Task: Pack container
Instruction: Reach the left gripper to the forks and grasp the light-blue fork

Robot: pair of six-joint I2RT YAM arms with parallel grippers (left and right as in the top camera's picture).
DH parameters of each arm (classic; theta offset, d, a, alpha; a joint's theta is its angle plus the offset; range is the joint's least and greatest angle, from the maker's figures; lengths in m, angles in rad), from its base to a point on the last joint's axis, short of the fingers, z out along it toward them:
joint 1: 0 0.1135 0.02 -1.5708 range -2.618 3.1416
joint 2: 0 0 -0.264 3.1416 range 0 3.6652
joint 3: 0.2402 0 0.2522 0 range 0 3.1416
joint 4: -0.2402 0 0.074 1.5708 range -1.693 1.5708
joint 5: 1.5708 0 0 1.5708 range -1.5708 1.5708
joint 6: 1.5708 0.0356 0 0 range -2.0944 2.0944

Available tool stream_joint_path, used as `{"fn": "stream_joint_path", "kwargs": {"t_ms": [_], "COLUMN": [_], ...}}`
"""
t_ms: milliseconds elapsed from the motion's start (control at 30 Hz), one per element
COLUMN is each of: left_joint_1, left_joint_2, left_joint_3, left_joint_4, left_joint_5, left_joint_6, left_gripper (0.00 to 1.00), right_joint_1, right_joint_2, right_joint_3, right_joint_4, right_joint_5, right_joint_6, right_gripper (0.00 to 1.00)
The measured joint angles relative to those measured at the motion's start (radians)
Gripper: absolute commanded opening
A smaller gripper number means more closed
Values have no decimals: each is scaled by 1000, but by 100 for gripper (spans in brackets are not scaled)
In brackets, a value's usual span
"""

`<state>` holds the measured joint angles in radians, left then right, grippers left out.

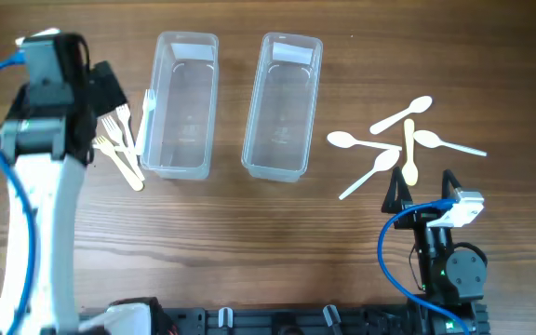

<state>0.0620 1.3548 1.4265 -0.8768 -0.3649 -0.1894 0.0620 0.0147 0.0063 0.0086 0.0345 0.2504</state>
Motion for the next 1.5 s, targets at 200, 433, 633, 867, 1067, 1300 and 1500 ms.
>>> {"fn": "stream_joint_path", "kwargs": {"t_ms": [200, 433, 633, 867, 1067, 1300, 1500], "left_joint_1": [21, 128, 126, 13, -78, -89, -14], "left_joint_2": [238, 601, 637, 599, 544, 544, 522], "left_joint_3": [0, 0, 0, 0, 0, 0, 0], "left_joint_4": [72, 187, 164, 166, 166, 166, 204], "left_joint_5": [61, 79, 199, 214, 251, 405, 298], "left_joint_6": [0, -3, 23, 38, 49, 48, 127], "left_gripper": [86, 46, 4, 4, 4, 73, 95], "right_joint_1": [0, 0, 0, 0, 0, 0, 0], "right_joint_2": [0, 0, 0, 0, 0, 0, 0], "right_joint_3": [0, 0, 0, 0, 0, 0, 0], "right_joint_4": [0, 0, 0, 0, 0, 0, 0], "right_joint_5": [0, 0, 0, 0, 0, 0, 0], "right_joint_6": [0, 0, 0, 0, 0, 0, 0], "right_gripper": [100, 100, 100, 100, 100, 100, 100]}}
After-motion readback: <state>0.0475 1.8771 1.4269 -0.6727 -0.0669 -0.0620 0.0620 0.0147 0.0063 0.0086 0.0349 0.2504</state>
